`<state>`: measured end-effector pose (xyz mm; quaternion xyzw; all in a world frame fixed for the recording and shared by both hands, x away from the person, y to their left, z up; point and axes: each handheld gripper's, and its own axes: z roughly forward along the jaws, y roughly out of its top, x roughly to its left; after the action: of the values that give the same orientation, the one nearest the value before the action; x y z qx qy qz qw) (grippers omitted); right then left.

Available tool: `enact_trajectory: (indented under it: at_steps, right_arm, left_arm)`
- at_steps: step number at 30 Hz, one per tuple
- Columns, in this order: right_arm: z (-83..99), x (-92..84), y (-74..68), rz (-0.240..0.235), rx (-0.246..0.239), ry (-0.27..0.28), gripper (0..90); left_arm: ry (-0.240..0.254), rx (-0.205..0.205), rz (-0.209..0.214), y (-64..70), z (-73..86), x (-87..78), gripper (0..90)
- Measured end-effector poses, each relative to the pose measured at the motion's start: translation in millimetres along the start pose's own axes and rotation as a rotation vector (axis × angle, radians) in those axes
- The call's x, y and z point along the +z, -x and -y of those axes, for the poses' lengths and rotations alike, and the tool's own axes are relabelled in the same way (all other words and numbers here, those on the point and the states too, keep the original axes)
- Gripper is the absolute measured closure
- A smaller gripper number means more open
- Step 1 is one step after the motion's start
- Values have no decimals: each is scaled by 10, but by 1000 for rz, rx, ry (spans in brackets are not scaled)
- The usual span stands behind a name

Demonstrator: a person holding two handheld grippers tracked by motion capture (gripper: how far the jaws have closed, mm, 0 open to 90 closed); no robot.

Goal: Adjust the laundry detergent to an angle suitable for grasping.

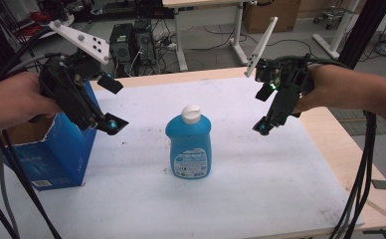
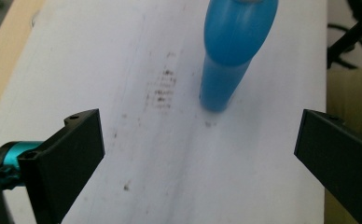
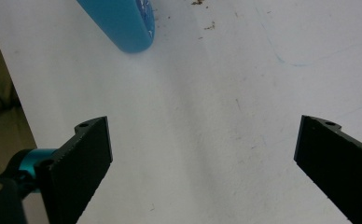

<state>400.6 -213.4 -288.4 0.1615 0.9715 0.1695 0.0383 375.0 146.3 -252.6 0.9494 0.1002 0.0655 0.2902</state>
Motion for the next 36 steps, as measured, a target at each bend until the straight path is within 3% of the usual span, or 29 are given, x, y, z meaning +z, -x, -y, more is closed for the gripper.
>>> enact_trajectory:
  at_steps: [3, 6, 9, 11, 12, 14, 22, 36]
  right_arm:
    - [-17, -13, 4, 1, -4, 3, 33]
    - [-49, -35, 24, 3, -10, 4, 33]
    - [-99, -68, 51, 0, -14, 12, 33]
    - [-118, -80, 58, -2, -23, 16, 33]
    - [-164, -104, 67, 1, -31, 18, 33]
    - [-198, -124, 78, 1, -35, 19, 33]
    - [-242, -140, 82, -2, -51, 18, 32]
    - [-250, -149, 22, -1, -68, 12, 33]
  left_arm:
    - [-35, 22, 18, 57, 11, 13, 17]
    - [-64, -47, 21, 79, 3, 16, 17]
    - [-140, -99, 58, 91, 1, 25, 17]
    - [-140, -99, 58, 91, 1, 25, 17]
    - [-181, -62, 71, 138, 31, 43, 17]
    - [-193, -48, 97, 154, 41, 51, 16]
    - [-188, -26, 121, 206, 75, 92, 16]
    - [-165, -33, 117, 207, 119, 103, 17]
